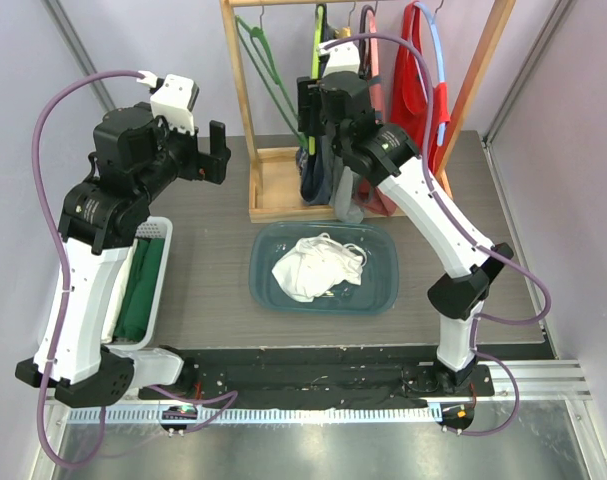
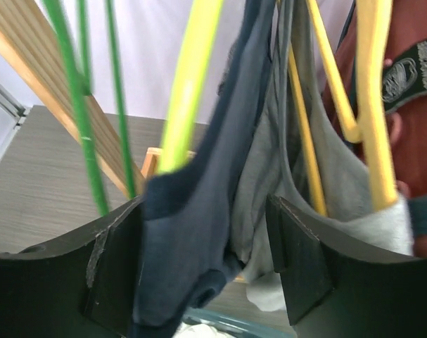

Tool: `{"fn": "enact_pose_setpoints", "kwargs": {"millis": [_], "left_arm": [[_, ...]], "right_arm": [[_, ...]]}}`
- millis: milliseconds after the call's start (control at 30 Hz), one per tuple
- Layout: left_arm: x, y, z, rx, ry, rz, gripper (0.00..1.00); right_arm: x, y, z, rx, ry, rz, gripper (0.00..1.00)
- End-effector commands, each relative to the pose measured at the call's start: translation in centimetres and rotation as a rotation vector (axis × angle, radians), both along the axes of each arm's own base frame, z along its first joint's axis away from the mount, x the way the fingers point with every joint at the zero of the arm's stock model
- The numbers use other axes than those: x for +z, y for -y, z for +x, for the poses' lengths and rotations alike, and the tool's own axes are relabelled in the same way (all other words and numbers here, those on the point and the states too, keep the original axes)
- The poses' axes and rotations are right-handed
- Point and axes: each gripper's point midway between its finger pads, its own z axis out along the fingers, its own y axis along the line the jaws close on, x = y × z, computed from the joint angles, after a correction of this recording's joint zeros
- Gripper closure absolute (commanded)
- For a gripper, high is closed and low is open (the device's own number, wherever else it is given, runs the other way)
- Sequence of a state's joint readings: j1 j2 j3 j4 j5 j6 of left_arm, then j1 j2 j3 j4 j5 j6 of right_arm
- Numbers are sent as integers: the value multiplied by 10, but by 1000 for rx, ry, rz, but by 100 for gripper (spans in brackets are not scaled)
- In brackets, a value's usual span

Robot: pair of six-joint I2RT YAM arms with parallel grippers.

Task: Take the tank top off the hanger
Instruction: Pick up the hanger from the clothesline.

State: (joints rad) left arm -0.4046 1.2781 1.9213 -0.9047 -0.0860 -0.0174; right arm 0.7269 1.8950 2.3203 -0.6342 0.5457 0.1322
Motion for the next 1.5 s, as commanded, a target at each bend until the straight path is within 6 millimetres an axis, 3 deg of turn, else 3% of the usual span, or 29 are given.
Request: {"fn": "enact_pose_setpoints", "kwargs": {"millis": [0,467,600,933,1267,1467], "left_arm": [[20,-2,-3,-3,77,-22,0],[19,-1,-7,-12,74,-27,0],[21,-3,-10,-11,78,-27,1],[18,-6,-12,-3,78,-20,0],[17,-8,-13,6,80,-19,0],[16,-9,-12,9,79,-18,0]], "right_arm": [[25,20,-13,-11,32,59,32],[20,23,-13,15,33,38,66],[27,23,-8,13,63,26,99],[64,32,-10,16,221,21,99],[128,50,-26,-10,427,92,99],[137,54,-33,-6,443,116,99]]}}
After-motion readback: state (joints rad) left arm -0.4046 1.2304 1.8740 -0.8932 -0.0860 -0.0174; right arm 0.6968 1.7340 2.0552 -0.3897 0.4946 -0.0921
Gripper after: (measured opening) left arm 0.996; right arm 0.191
